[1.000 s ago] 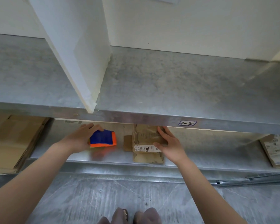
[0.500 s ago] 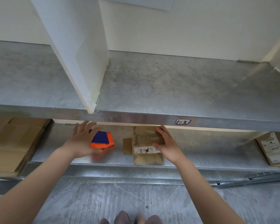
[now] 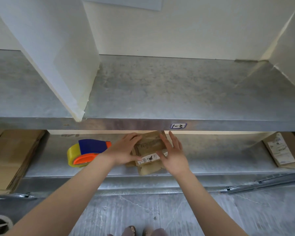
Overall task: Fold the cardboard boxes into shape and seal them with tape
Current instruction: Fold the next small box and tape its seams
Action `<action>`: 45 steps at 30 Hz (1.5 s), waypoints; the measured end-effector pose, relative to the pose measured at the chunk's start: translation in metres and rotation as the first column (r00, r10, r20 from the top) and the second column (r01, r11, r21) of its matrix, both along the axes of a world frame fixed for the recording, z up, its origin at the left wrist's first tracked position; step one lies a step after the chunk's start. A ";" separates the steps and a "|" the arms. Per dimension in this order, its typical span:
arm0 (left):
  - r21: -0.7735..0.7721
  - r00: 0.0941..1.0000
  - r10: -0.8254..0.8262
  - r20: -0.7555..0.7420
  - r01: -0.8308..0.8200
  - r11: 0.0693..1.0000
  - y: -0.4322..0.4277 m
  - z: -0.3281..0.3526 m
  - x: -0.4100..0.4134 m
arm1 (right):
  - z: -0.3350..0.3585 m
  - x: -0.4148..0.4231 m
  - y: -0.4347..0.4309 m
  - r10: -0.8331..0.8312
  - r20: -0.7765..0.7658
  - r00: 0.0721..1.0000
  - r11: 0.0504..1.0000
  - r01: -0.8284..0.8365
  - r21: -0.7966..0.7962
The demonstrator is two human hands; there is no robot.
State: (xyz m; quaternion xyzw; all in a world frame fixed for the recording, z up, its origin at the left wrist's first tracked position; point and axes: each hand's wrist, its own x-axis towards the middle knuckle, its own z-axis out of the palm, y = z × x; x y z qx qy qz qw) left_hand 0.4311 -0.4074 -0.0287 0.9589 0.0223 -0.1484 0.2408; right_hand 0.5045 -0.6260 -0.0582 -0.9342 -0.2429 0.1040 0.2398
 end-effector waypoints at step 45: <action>0.504 0.931 -0.055 0.360 -0.144 0.851 0.053 0.007 -0.123 | 0.035 -0.077 0.039 0.487 0.359 0.796 0.864 -0.499 -0.066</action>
